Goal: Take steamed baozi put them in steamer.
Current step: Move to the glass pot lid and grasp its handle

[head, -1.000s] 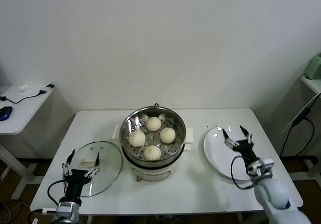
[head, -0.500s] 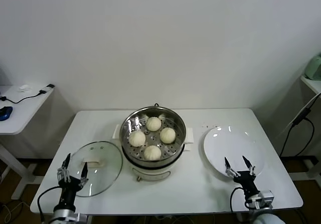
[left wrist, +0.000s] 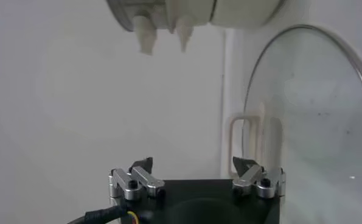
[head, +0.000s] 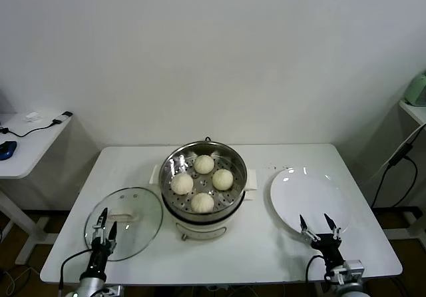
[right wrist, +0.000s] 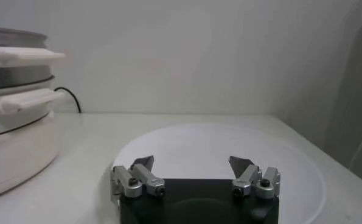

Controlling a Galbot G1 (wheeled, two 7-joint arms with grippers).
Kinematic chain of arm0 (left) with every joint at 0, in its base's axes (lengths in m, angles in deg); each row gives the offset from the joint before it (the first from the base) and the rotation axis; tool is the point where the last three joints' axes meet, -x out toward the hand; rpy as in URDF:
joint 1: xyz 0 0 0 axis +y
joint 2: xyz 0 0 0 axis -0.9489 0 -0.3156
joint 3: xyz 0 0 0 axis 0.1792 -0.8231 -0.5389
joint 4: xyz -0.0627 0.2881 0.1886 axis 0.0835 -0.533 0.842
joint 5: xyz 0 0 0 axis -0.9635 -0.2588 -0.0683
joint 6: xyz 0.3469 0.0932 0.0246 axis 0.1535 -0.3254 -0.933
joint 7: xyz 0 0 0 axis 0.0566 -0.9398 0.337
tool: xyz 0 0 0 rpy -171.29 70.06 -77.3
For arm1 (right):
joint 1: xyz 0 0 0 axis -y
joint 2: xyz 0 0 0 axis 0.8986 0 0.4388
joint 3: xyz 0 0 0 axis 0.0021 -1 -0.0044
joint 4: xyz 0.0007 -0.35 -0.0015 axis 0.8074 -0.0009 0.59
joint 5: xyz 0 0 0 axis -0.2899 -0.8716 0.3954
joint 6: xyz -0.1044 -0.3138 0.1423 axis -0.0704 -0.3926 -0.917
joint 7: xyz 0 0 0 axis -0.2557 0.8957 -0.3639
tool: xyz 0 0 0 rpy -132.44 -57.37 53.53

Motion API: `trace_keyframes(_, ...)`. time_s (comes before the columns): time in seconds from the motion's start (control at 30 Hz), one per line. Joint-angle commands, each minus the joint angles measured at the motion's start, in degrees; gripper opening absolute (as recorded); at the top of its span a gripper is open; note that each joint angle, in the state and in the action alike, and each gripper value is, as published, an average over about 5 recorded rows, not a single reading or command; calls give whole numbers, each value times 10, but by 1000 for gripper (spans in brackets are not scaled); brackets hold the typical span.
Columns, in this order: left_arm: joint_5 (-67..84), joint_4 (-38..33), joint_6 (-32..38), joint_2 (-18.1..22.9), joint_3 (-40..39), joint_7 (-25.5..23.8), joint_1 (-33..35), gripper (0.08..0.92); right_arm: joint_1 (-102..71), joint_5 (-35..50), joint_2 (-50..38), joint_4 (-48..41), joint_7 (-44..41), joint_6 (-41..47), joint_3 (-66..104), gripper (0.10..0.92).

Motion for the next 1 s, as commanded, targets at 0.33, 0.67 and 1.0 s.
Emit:
trace_keyframes(0.33,-43,105,-15,4,-11,11,-108,823,-9,-22,10,13,7,6,1,823)
trace_keyframes(0.67,-35,120,-21,11,-16,14,-103,704,-4,-32,16,4,5,4,-6,823)
trace_keyframes(1.0,-30,121,-28,20,-14,13,-108,418,0,-47,20,6,7,8,-15,823)
